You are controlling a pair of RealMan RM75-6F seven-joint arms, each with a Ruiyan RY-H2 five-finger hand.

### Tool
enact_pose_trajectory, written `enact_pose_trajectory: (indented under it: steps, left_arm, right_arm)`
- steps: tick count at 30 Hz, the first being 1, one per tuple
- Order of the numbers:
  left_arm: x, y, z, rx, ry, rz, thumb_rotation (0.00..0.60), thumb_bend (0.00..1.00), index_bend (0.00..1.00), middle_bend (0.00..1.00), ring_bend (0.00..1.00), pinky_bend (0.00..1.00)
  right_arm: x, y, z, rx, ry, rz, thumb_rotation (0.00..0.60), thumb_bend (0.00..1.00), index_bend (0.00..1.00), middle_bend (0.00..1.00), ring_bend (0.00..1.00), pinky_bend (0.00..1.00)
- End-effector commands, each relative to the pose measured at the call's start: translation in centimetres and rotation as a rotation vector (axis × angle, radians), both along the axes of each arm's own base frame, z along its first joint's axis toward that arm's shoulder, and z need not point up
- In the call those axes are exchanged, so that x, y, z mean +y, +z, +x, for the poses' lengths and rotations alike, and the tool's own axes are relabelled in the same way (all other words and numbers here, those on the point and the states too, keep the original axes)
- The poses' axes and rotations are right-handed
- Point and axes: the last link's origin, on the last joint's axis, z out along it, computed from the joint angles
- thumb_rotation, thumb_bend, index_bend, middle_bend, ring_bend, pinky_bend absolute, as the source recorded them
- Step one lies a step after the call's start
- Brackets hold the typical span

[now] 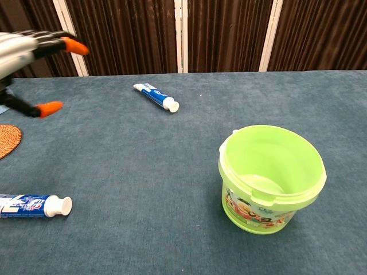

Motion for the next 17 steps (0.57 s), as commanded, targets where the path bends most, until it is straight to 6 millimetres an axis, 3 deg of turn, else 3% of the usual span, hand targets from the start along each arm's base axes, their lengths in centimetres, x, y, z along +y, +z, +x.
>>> enact_pose_trajectory:
  steps: [1, 5, 10, 17]
  left_arm:
    - [-3.8, 1.4, -4.6, -0.031, 0.109, 0.041, 0.6, 0.37, 0.09, 0.0, 0.0, 0.0]
    - [-6.5, 3.0, -7.6, -0.032, 0.167, 0.107, 0.6, 0.36, 0.06, 0.0, 0.0, 0.0]
    - [-10.1, 4.9, -10.9, 0.013, 0.239, 0.178, 0.6, 0.27, 0.01, 0.0, 0.0, 0.0]
    - [-12.2, 6.3, -12.8, 0.008, 0.293, 0.202, 0.6, 0.23, 0.0, 0.0, 0.0, 0.0]
  right_arm:
    - [0.1, -0.3, 0.0, 0.01, 0.004, 0.005, 0.6, 0.08, 0.0, 0.0, 0.0, 0.0]
    - [0.2, -0.8, 0.1, 0.026, 0.012, 0.011, 0.6, 0.08, 0.0, 0.0, 0.0, 0.0]
    - [0.5, -1.4, 0.5, 0.042, 0.032, 0.016, 0.6, 0.08, 0.0, 0.0, 0.0, 0.0]
    - [0.8, -2.4, 0.7, 0.065, 0.05, 0.033, 0.6, 0.08, 0.0, 0.0, 0.0, 0.0]
